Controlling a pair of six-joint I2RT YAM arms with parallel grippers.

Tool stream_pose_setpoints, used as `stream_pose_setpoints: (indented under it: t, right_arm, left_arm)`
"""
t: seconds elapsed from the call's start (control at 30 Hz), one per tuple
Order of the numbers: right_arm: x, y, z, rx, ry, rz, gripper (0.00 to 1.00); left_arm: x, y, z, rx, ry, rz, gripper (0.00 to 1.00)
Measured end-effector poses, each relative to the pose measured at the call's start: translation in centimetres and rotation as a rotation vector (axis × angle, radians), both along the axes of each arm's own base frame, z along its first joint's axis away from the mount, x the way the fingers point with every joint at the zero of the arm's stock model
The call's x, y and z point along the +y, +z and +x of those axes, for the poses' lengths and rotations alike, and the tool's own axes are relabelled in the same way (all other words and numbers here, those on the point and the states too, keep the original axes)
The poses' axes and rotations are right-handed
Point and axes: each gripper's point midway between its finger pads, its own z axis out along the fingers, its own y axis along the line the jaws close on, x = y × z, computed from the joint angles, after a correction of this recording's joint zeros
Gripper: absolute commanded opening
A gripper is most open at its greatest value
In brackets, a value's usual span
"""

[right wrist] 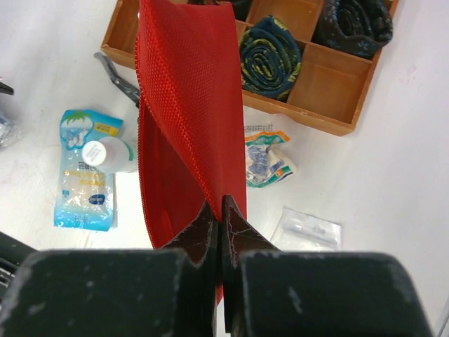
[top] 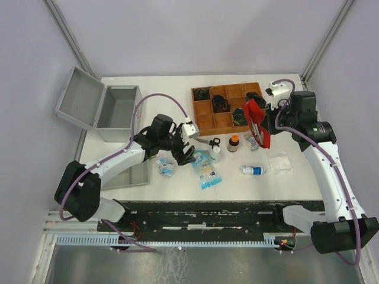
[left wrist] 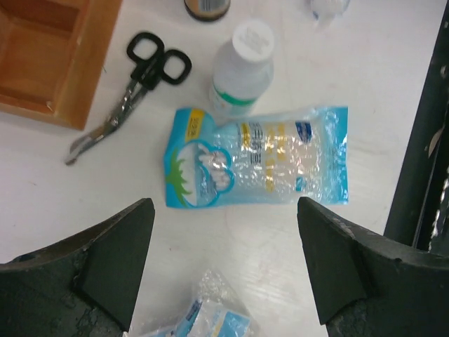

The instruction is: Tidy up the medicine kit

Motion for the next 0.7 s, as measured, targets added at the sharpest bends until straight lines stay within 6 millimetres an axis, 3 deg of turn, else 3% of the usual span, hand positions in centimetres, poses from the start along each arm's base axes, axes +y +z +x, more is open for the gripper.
stream_pose_setpoints:
  t: [0.07, 0.37, 0.53, 0.7]
  right_arm:
    - [0.4, 0.1, -0.1, 0.001, 0.023, 0.012, 0.01]
    - [1.3, -0.9, -0.4, 0.011, 0.070, 0.041, 0.01]
    - [1.5, -1.5, -0.8, 0.020, 0.087, 0.046, 0.01]
    - [1.5, -1.5, -1.1, 0.008, 0.094, 0.046, 0.01]
  left_arm:
    - [0.9, -1.4, -0.6, -0.014, -0.034, 0.066, 0.88]
    - [5.9, -4.0, -0.5, -0.128, -0.052, 0.357, 0.90]
    - [8.9, -6.4, -1.1, -0.037, -0.011, 0.526, 0.90]
    - [10.5, -7.1, -0.6, 0.077, 0.008, 0.597, 0.90]
